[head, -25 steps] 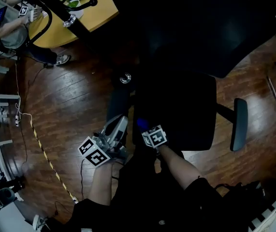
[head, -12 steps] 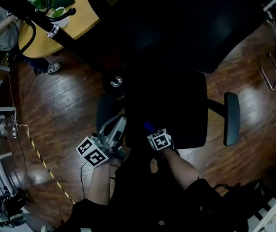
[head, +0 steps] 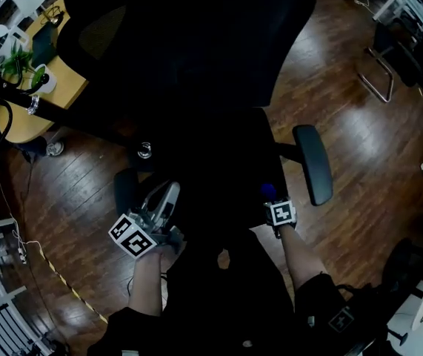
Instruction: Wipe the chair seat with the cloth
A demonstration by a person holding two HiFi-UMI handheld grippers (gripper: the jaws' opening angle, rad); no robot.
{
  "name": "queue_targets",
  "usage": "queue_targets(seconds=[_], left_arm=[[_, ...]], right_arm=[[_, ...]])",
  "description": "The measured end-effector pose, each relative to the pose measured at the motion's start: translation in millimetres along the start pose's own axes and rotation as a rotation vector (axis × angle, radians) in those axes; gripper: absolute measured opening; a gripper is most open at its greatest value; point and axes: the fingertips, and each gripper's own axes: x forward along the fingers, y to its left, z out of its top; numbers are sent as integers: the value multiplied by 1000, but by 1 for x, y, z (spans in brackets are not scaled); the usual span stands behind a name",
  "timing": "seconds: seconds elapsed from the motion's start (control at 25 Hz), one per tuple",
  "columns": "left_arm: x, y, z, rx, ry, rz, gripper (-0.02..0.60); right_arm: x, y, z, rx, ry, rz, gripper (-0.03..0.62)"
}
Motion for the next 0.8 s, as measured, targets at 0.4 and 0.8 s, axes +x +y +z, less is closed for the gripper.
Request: queue_targets(seconds=[0.4,0.8], left_arm=[[-9,-7,0,19,-45,35,-6],[-92,1,44,44,-231,162,-5]], right_arm=[[-3,32,7,-9,-27,27,35],[37,293,-9,-449,97,427,36]])
